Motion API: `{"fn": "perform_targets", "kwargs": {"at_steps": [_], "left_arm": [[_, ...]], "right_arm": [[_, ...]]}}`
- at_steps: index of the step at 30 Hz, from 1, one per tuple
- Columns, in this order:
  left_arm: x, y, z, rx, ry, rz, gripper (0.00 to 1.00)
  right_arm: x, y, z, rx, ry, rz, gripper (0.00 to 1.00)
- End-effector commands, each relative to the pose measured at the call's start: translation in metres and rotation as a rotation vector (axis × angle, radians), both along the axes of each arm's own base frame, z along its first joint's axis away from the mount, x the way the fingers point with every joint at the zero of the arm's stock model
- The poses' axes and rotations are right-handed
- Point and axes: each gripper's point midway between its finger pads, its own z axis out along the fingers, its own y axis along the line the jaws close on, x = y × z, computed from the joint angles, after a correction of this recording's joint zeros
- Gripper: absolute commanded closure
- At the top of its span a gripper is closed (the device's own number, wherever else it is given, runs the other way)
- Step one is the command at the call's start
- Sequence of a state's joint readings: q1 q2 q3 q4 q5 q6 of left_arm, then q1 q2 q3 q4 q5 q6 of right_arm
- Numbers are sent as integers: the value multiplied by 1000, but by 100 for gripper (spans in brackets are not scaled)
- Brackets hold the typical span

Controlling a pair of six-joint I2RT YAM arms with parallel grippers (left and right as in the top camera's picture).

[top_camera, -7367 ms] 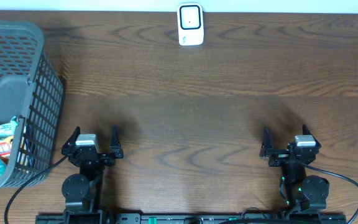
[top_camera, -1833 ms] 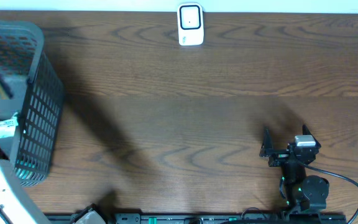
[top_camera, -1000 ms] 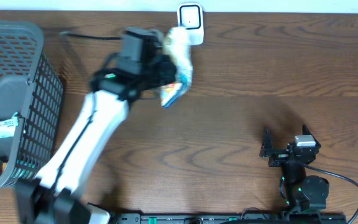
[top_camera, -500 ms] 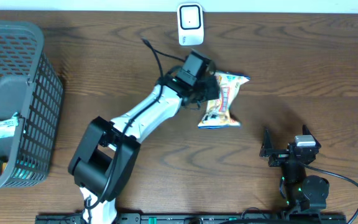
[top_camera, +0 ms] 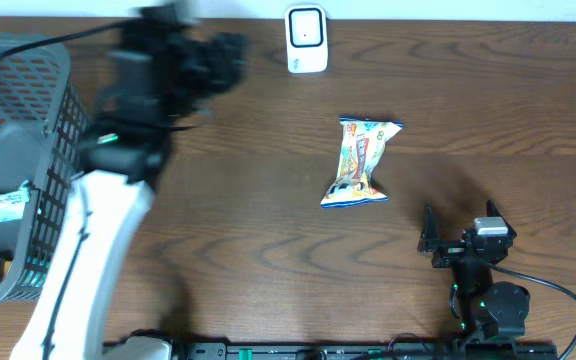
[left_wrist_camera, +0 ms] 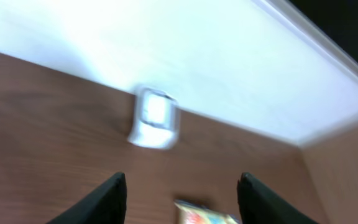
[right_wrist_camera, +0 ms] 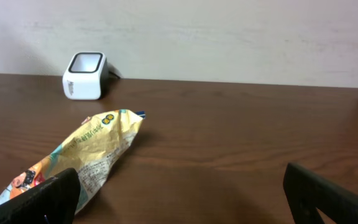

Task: Scan the item barcode
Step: 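Return the left gripper into the basket and grasp a light-blue packet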

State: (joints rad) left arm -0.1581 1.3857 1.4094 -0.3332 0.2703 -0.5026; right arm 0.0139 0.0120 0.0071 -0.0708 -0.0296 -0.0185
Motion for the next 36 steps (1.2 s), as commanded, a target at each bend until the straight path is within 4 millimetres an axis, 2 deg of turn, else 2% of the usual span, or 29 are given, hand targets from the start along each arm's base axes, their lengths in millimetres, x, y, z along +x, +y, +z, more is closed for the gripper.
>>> {"fn": "perform_targets", "kwargs": {"at_steps": [1, 2, 4, 5, 6, 9, 12, 14, 17, 21, 25, 27, 31, 36], "left_arm": [[-8, 128, 21, 79, -42, 352, 37], [-18, 176, 27, 83, -53, 469, 33], [-31, 222, 27, 86, -43, 584, 28], [-48, 267, 19, 87, -9, 701, 20], [-61, 296, 11, 86, 26, 780, 4], [-97, 351, -23, -9, 158, 991, 2], [-133, 384, -68, -132, 320, 1199, 2], [-144, 394, -102, -168, 443, 1263, 2], [-142, 399, -147, -153, 593, 1275, 2], [-152, 412, -202, -19, 791, 1358, 2], [-149, 423, -237, 77, 875, 1381, 2], [-139, 428, -254, 120, 890, 1344, 2], [-127, 427, -278, 153, 922, 1293, 2], [-128, 418, -318, 162, 1024, 1251, 2]], "right_arm": [[0, -2, 0, 6, 0, -8, 1], [0, -2, 0, 6, -1, -8, 1], [0, -2, 0, 6, 0, -8, 1], [0, -2, 0, 6, 0, -8, 1], [0, -2, 0, 6, 0, -8, 1], [0, -2, 0, 6, 0, -8, 1], [0, -2, 0, 6, 0, -8, 1], [0, -2, 0, 6, 0, -8, 1], [0, -2, 0, 6, 0, -8, 1], [0, -2, 0, 6, 0, -8, 1], [0, -2, 0, 6, 0, -8, 1], [0, -2, 0, 6, 0, -8, 1], [0, -2, 0, 6, 0, -8, 1], [0, -2, 0, 6, 0, -8, 1]]}}
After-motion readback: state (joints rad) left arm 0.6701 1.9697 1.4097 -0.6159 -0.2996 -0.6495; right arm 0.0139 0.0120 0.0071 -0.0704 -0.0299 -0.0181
